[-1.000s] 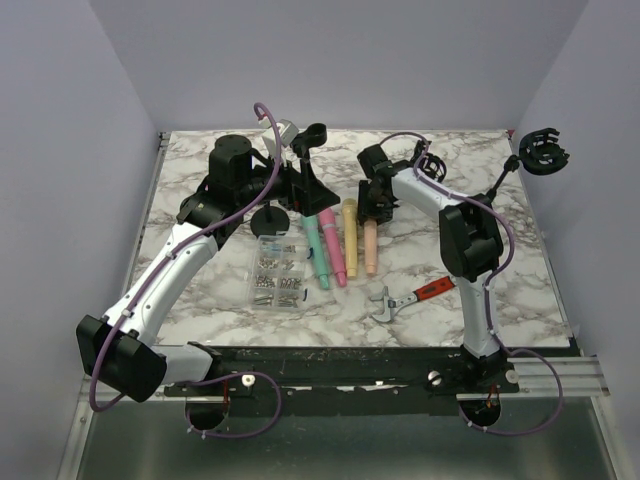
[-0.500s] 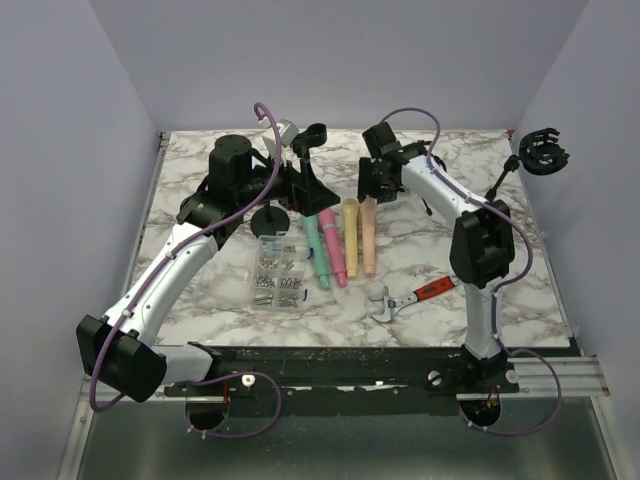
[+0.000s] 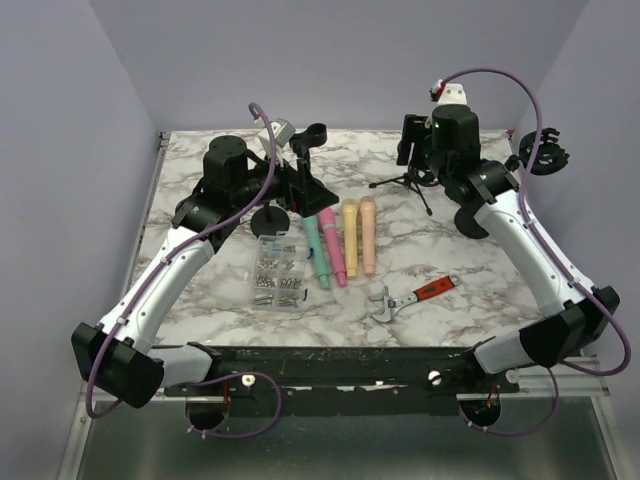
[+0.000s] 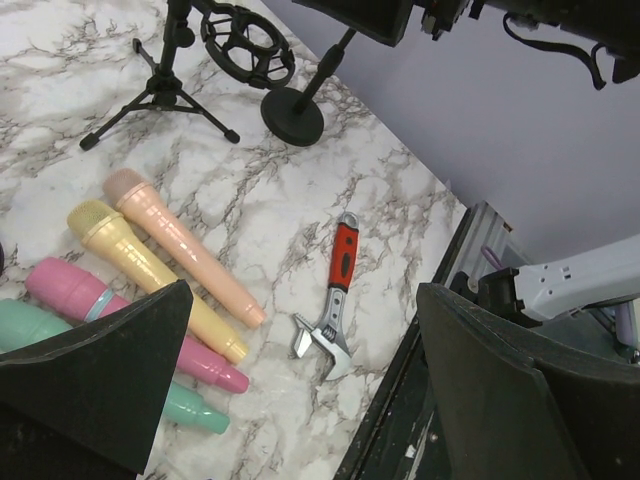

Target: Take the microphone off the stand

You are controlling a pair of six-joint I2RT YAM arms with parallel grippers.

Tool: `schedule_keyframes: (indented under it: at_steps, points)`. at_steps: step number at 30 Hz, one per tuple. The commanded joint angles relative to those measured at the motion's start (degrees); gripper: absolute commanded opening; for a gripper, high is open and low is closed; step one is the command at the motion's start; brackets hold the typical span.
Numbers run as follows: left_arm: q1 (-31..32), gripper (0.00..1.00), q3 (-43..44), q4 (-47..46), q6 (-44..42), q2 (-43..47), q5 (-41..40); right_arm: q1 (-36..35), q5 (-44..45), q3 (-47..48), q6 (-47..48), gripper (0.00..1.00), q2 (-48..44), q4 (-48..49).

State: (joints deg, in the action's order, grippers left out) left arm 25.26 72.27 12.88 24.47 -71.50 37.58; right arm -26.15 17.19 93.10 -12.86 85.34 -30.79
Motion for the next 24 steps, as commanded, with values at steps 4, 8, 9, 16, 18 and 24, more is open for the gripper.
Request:
schedule_keyframes:
  at_steps: [4,8,9,16,18,24]
  points:
    - [0.3,0.99,0.5,-1.8,0.6,1.1,1.6,5.1,13.4,-10.7,-0.1,0.72,-7.7,8.5]
    - [0.3,0.99,0.5,-1.7,0.5,1.2,1.4,15.1,9.6,-12.5,-11.4,0.66,-10.2,6.2]
    - [0.3,0.99,0.6,-1.6,0.4,1.2,1.4,17.6,7.9,-13.7,-13.9,0.65,-11.2,6.0]
    - [0.3,0.99,0.7,-1.4,0.3,1.2,1.5,32.0,-3.3,-20.3,-27.6,0.67,-14.4,6.5]
    - [0.3,0.99,0.7,-1.5,0.3,1.2,1.6,35.3,-7.5,-21.9,-29.7,0.68,-14.8,8.0]
    - [0.3,0.99,1.0,-0.7,-0.1,1.2,1.5,37.3,-5.5,-24.5,-34.8,0.84,-15.5,9.3]
